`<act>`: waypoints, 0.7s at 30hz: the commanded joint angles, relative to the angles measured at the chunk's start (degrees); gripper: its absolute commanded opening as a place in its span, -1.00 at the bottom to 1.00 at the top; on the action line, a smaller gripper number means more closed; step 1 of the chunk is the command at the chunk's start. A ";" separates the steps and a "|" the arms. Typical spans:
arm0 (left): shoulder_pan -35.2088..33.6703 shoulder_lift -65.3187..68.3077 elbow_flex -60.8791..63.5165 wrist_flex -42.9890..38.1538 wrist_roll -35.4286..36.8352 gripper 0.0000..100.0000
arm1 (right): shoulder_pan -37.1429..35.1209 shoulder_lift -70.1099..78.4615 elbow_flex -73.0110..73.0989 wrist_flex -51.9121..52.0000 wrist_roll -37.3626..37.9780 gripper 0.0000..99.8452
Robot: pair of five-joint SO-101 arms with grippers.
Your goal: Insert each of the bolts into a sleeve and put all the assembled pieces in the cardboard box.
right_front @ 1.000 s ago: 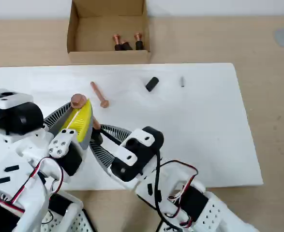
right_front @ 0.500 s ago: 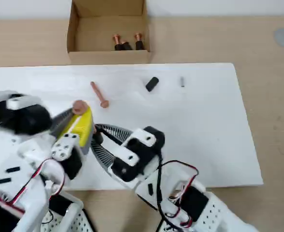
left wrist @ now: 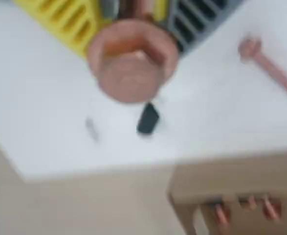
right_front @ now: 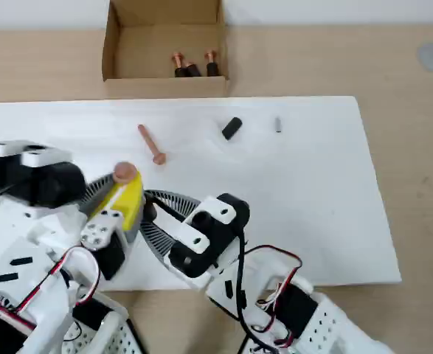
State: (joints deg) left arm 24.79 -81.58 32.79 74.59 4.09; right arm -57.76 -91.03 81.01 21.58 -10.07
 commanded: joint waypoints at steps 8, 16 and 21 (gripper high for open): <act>4.66 0.04 -2.20 6.15 0.44 -0.80 | -0.48 -0.84 -0.48 -1.49 0.44 -0.98; 4.57 0.04 -2.46 10.81 0.44 -0.72 | -0.48 -0.84 -0.66 -1.49 0.44 -0.98; 4.48 0.04 -5.10 14.77 0.44 -0.68 | -0.48 -0.84 -0.66 -1.49 0.44 -0.98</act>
State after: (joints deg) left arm 28.40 -81.67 31.47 87.69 4.44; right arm -57.76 -90.95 81.10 21.58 -10.07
